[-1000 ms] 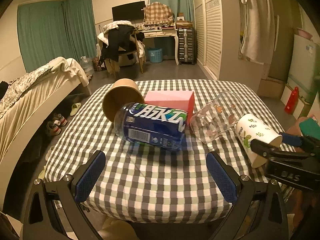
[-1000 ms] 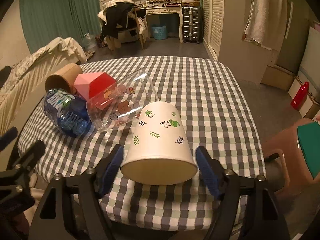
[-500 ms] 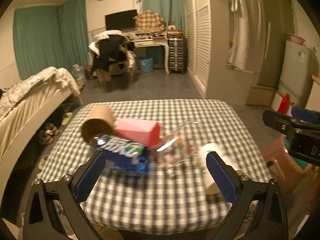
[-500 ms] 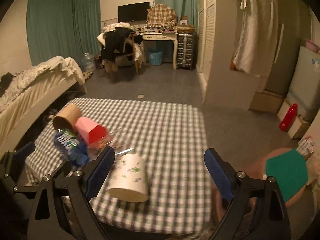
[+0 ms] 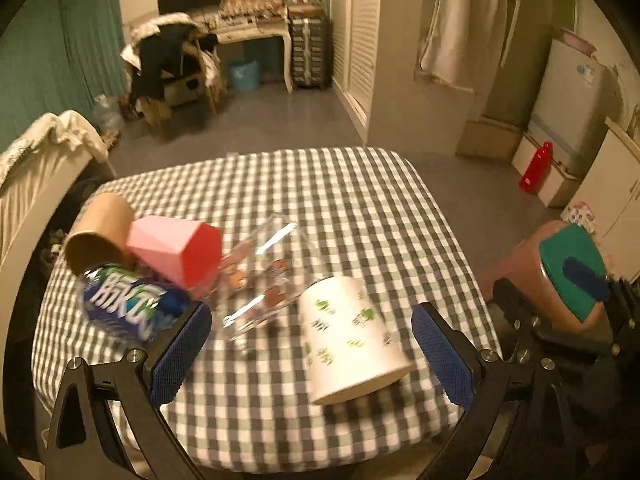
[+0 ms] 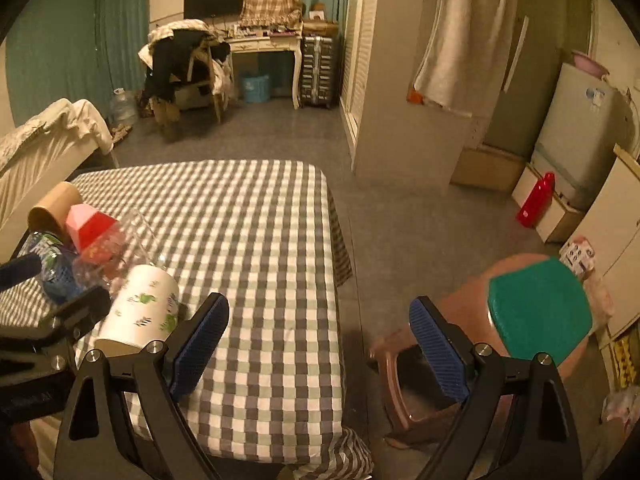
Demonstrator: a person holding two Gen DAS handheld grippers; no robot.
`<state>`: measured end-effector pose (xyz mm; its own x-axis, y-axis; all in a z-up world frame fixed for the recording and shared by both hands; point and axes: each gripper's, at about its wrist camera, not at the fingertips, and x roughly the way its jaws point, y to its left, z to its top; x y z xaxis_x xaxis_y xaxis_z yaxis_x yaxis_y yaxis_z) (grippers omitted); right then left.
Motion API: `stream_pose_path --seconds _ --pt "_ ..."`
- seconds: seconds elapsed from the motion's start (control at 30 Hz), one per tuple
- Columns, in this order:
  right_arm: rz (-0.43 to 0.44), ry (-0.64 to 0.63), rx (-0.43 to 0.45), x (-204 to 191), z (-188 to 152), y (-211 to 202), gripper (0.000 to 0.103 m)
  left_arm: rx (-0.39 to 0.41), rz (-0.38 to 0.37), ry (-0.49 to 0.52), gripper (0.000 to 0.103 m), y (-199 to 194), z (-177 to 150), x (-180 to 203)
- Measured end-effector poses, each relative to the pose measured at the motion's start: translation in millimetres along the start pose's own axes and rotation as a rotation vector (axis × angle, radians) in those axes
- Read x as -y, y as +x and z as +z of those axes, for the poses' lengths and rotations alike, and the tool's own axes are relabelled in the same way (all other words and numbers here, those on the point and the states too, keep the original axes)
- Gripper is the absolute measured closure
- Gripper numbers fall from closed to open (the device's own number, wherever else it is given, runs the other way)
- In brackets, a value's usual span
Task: Flip cup upside down
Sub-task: 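Rotate the held white cup with the right gripper, opening facing up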
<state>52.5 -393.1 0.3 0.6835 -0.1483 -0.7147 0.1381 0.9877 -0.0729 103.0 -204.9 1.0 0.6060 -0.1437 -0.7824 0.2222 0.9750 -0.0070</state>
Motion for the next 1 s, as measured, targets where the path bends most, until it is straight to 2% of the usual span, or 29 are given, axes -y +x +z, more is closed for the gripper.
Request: stream_pose_path --seconds 0.07,0.2,0.27,0.4,0.6,0.7,0.77,0.83,1.0 --pt "-0.021 0.007 -0.012 4 0 4 0.011 -0.028 -0.015 0.001 0.000 7 6 3" --pt "-0.005 0.055 -0.024 20 -3 10 0.011 -0.066 -0.013 0.003 0.001 21 11 7" --pt "-0.023 0.068 -0.028 28 -5 10 0.011 -0.113 -0.039 -0.006 0.001 32 10 8" --pt "-0.037 0.106 -0.030 45 -8 10 0.011 -0.192 -0.093 -0.005 0.008 49 9 15" --pt "-0.029 0.141 -0.025 51 -9 7 0.011 -0.258 -0.081 -0.002 0.010 78 16 21" --pt "-0.031 0.143 -0.017 52 -9 4 0.011 -0.299 -0.070 -0.003 0.026 91 16 20" --pt "-0.026 0.152 -0.013 53 -9 3 0.011 -0.325 -0.074 -0.015 0.033 99 16 19" --pt "-0.022 0.157 -0.010 54 -8 4 0.011 -0.337 -0.080 -0.012 0.047 103 16 18" --pt "-0.029 0.160 -0.013 52 -7 5 0.011 -0.310 -0.091 0.005 0.047 92 20 16"
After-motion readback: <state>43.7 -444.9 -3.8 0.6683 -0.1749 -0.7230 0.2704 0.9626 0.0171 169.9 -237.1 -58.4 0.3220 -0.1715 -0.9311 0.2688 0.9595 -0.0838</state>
